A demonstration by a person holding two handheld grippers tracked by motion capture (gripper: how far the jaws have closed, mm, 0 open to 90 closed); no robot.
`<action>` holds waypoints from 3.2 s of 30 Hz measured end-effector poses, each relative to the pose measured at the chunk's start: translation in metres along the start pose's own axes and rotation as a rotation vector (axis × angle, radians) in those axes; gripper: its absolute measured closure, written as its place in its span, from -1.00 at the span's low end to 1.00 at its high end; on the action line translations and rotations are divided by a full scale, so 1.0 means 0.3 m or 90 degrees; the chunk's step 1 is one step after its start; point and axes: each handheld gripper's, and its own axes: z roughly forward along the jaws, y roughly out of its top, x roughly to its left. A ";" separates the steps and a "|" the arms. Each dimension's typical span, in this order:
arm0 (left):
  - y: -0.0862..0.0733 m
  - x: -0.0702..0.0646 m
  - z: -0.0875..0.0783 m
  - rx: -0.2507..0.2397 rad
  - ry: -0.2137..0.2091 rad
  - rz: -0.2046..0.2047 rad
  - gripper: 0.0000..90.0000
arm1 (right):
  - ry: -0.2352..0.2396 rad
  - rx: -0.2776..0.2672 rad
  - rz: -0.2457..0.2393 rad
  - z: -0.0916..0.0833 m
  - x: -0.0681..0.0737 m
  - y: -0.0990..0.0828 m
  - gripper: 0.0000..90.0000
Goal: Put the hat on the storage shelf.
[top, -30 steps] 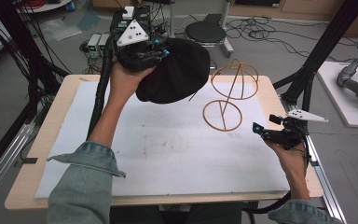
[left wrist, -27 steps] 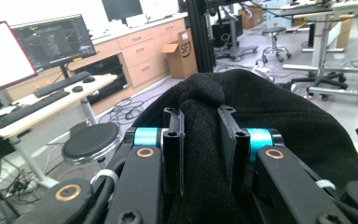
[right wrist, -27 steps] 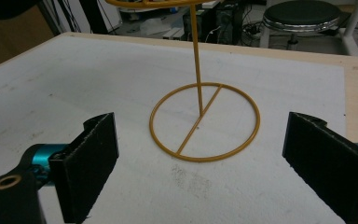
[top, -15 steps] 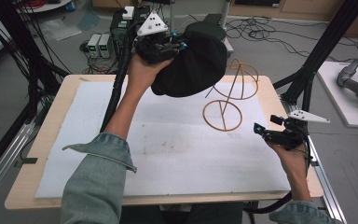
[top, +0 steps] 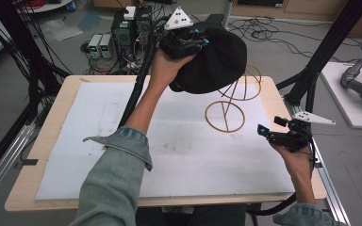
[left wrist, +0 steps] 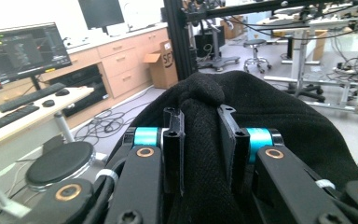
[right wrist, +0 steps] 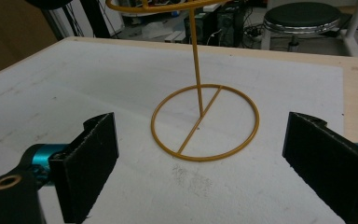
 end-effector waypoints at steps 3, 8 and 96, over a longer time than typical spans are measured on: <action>-0.001 -0.013 0.031 -0.003 -0.009 -0.002 0.65 | 0.000 0.000 0.001 -0.001 0.000 0.000 -0.77; -0.007 -0.029 0.075 -0.003 -0.018 -0.007 0.65 | 0.001 -0.004 0.000 -0.002 -0.002 0.000 -0.77; -0.165 -0.128 0.317 0.078 -0.074 -0.027 0.22 | 0.004 -0.001 0.002 -0.006 -0.001 0.001 -0.77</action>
